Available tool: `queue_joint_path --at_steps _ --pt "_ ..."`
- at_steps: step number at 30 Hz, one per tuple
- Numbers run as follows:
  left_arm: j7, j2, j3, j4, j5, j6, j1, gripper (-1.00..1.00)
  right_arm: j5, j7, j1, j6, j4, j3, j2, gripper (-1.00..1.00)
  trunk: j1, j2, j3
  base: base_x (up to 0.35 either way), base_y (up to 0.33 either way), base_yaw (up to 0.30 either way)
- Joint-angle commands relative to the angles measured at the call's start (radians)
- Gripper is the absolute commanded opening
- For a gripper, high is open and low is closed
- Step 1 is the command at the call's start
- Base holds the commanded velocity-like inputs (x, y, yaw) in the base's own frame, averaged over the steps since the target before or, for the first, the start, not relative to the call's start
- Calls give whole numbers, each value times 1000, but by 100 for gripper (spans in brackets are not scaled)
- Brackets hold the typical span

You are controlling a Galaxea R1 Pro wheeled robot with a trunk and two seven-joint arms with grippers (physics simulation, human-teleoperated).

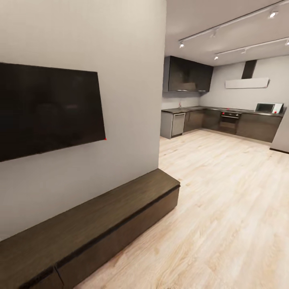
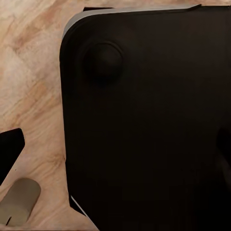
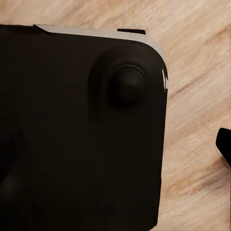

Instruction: Place each of the two pumpkins and all three candles from the living room inside a cabinet in the living room (use any cabinet), then make sure every cabinet is closed, and position the cauldron so it is next to a table in the living room.

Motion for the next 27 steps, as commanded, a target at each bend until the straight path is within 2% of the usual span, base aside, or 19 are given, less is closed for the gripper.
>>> queue_joint_path --at_steps 1,3,8,11,17,22,27 --pt "0 0 0 -2 0 -2 1 100 1 -1 -1 -3 1 1 0 100 -1 0 -1 -317 0 280" --pt "0 0 -1 -2 0 -4 1 100 1 -1 -1 -3 1 1 0 100 -1 0 -1 -257 0 280" --pt "0 1 -5 0 1 -78 1 100 1 -1 -1 -4 1 1 2 100 -1 0 -1 -57 0 280" --pt "0 0 -5 0 2 -93 1 100 1 -1 -1 -4 1 1 5 100 -1 0 -1 -10 0 280" --pt "0 0 -6 0 3 -100 1 100 4 -1 -1 -4 1 1 9 100 -1 0 -1 -2 0 280" --pt "0 1 -6 0 3 -101 1 100 38 -1 -1 -4 1 1 10 100 -1 0 -1 0 0 280" --pt "0 1 -5 1 5 -101 1 100 47 -1 -1 -4 1 1 15 100 -1 0 -1 -33 0 280"
